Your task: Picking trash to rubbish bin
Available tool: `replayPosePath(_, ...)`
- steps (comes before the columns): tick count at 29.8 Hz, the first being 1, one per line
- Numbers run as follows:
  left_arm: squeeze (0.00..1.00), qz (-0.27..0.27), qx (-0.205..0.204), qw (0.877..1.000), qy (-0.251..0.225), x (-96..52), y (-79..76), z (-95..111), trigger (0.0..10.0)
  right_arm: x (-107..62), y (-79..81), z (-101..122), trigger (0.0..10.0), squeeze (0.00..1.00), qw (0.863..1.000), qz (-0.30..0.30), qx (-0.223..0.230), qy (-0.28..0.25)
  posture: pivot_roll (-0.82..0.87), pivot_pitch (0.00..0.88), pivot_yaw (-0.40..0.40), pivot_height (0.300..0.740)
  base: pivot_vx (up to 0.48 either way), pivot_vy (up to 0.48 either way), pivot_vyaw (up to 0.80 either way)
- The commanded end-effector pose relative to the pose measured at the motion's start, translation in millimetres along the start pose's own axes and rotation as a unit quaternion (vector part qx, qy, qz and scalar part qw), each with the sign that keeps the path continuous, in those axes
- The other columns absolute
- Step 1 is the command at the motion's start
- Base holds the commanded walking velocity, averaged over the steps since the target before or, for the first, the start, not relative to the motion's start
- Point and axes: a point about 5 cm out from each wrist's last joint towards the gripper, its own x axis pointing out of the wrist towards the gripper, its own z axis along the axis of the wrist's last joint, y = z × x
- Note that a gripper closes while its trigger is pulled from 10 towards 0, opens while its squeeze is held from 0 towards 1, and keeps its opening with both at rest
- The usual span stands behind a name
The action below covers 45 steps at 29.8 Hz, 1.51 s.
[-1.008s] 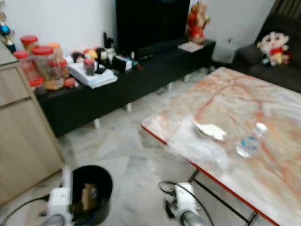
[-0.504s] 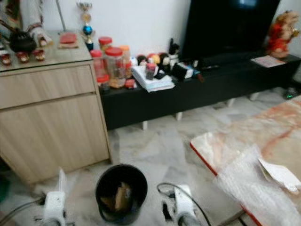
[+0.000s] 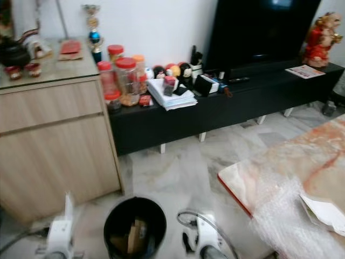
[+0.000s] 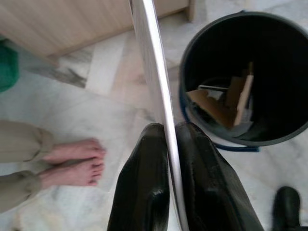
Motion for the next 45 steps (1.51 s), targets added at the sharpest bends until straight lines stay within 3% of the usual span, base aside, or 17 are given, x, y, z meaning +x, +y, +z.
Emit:
replayPosePath(1, 0.00, 0.014, 0.003, 1.000, -0.005, 0.8, 12.5, 2.8, 10.0, 2.7, 9.8, 8.1, 10.0, 0.00, 1.000, 0.010, 0.004, -0.011, 0.03, 0.000, -0.046, 0.740, 0.300, 0.000, 0.00)
replayPosePath(7, 0.00, 0.004, 0.004, 1.000, -0.016, 2.3, 9.6, 10.2, 10.0, 2.4, 9.5, 6.3, 10.0, 0.00, 1.000, 0.011, 0.006, -0.006, 0.03, 0.000, -0.046, 0.740, 0.304, 0.000, 0.00)
replayPosePath(8, 0.00, -0.015, 0.003, 0.999, -0.035, 4.1, 4.3, 21.5, 10.0, 2.5, 11.0, 6.1, 10.0, 0.00, 1.000, 0.017, 0.006, -0.005, 0.02, 0.000, -0.047, 0.740, 0.304, 0.000, 0.00)
replayPosePath(14, 0.00, -0.058, 0.010, 0.997, -0.057, 6.9, -10.4, 41.8, 10.0, 4.1, 19.5, 11.2, 10.0, 0.00, 0.999, 0.050, -0.013, -0.004, 0.02, 0.000, -0.046, 0.740, 0.304, 0.000, 0.00)
replayPosePath(26, 0.00, -0.158, 0.061, 0.983, -0.076, 5.1, -46.2, 61.1, 10.0, 6.9, 42.1, 27.6, 10.0, 0.00, 0.990, 0.122, -0.070, -0.017, 0.01, 0.000, -0.047, 0.740, 0.178, 0.000, 0.00)
replayPosePath(32, 0.00, -0.225, 0.100, 0.967, -0.072, 2.1, -65.4, 68.4, 10.0, 7.3, 53.8, 41.4, 10.0, 0.00, 0.977, 0.177, -0.117, -0.027, 0.00, 0.000, -0.045, 0.740, 0.000, 0.000, 0.00)
replayPosePath(33, 0.00, -0.239, 0.123, 0.960, -0.074, 0.8, -72.2, 70.1, 10.0, 7.2, 56.4, 46.8, 10.0, 0.00, 0.972, 0.190, -0.131, -0.035, 0.00, 0.000, -0.045, 0.740, 0.000, 0.000, 0.00)
replayPosePath(38, 0.00, -0.268, 0.135, 0.952, -0.061, -1.9, -85.7, 71.0, 10.0, 6.7, 64.7, 58.0, 10.0, 0.00, 0.963, 0.221, -0.148, -0.050, -0.01, 0.000, -0.044, 0.740, 0.000, 0.000, 0.00)
replayPosePath(42, 0.00, -0.281, 0.139, 0.949, -0.045, -2.8, -89.7, 68.2, 10.0, 6.3, 69.7, 64.3, 10.0, 0.00, 0.957, 0.234, -0.159, -0.060, -0.03, 0.000, -0.044, 0.740, 0.000, 0.000, 0.00)
replayPosePath(45, 0.00, -0.271, 0.122, 0.955, -0.024, -1.5, -87.2, 65.1, 10.0, 5.4, 77.7, 76.3, 10.0, 0.00, 0.951, 0.248, -0.167, -0.083, -0.03, 0.000, -0.042, 0.740, 0.000, 0.000, 0.00)
